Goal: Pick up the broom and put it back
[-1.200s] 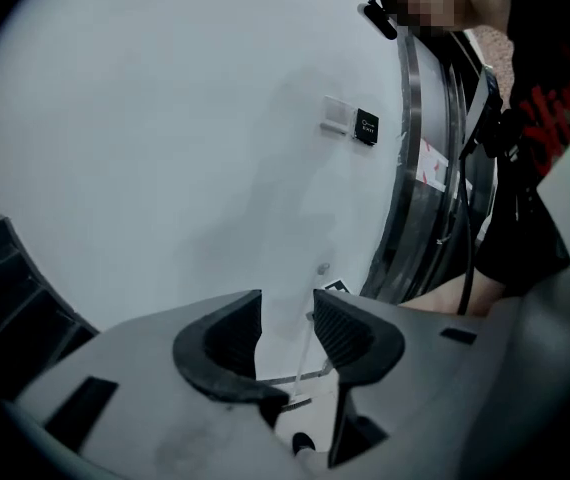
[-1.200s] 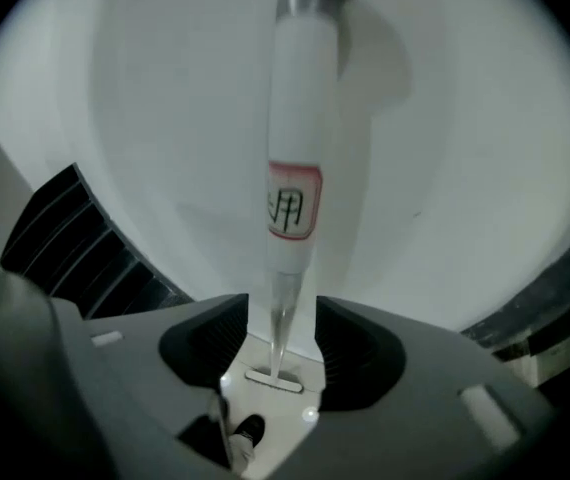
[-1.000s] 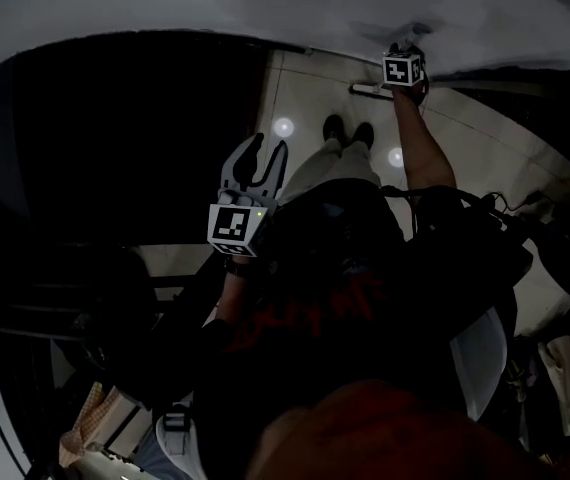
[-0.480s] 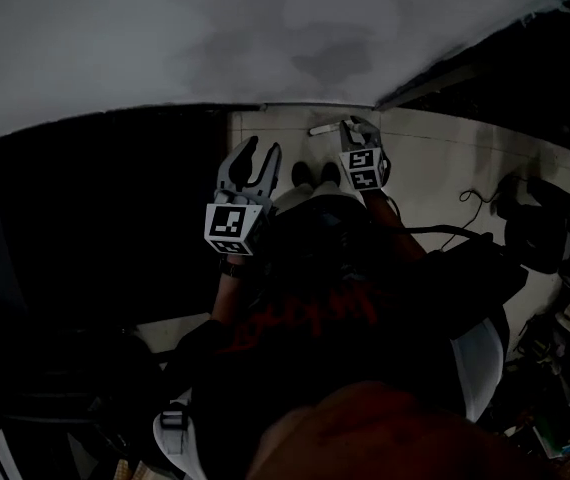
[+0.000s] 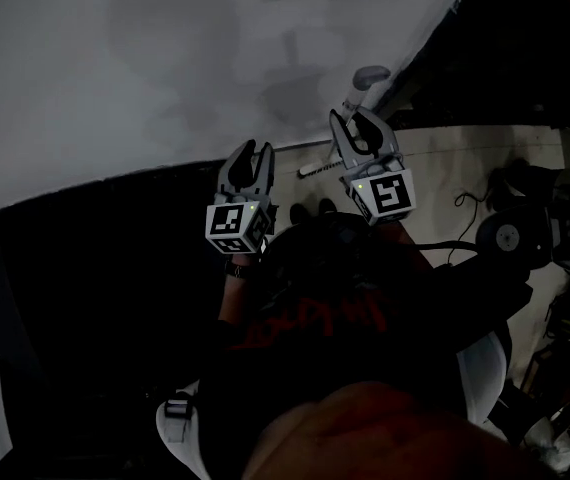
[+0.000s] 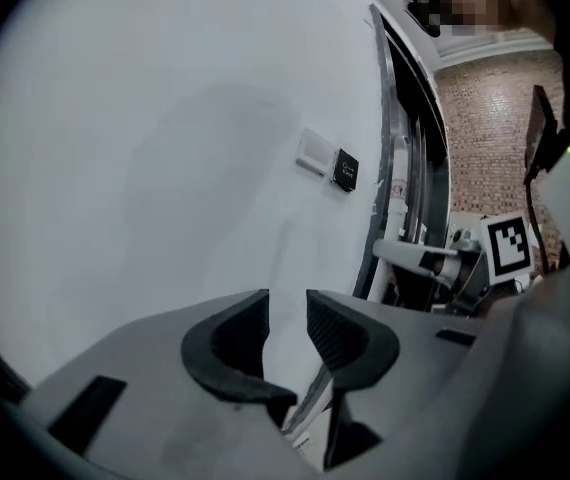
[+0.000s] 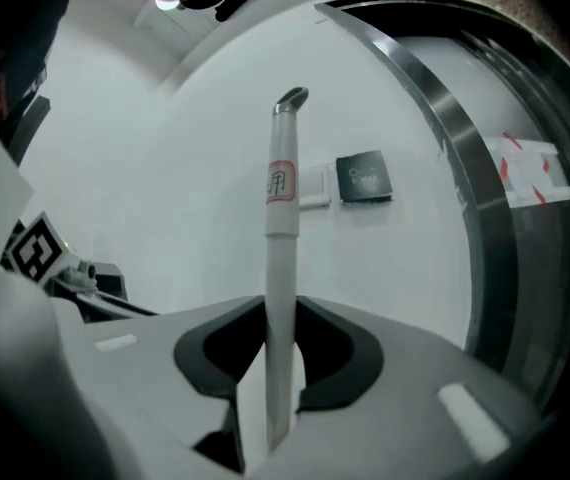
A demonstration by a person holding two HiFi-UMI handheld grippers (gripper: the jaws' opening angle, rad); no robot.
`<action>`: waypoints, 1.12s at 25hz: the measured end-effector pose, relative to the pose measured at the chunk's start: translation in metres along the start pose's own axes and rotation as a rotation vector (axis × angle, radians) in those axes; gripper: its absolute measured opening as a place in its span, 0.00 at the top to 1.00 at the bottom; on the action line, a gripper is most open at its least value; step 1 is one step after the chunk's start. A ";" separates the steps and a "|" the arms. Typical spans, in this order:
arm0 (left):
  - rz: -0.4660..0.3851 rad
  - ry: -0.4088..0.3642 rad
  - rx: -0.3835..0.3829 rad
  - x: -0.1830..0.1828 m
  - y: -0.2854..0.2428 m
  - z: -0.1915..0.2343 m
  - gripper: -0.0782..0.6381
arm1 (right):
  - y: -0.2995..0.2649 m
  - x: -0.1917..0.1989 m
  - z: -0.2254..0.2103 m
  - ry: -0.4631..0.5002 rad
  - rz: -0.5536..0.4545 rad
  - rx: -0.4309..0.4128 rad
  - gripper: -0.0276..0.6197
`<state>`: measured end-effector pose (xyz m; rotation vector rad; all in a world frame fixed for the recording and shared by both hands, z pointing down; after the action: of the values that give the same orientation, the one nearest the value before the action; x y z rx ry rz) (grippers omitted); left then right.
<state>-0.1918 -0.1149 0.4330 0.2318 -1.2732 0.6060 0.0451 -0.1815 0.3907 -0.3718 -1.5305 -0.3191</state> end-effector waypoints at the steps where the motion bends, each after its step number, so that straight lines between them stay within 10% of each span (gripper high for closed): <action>1: 0.001 -0.006 0.003 -0.002 0.000 0.000 0.73 | 0.001 -0.009 0.003 0.001 -0.007 -0.004 0.82; 17: 0.014 0.018 0.019 0.001 -0.006 -0.004 0.75 | 0.011 -0.017 0.000 0.010 0.036 0.007 0.82; 28: -0.008 -0.034 -0.008 -0.005 0.017 -0.023 0.76 | -0.015 0.195 0.006 0.136 0.599 -0.130 0.82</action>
<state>-0.1826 -0.0916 0.4188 0.2410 -1.3068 0.5925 0.0372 -0.1872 0.5861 -0.8676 -1.2017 0.0295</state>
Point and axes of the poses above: the fingertips, and each gripper's own axes: y backward along the fingers, z to its left, x out of its underside, the point moved 10 cm from there along y, backward along the fingers, and after that the axes turned 14 degrees about x, right-handed, at the moved point
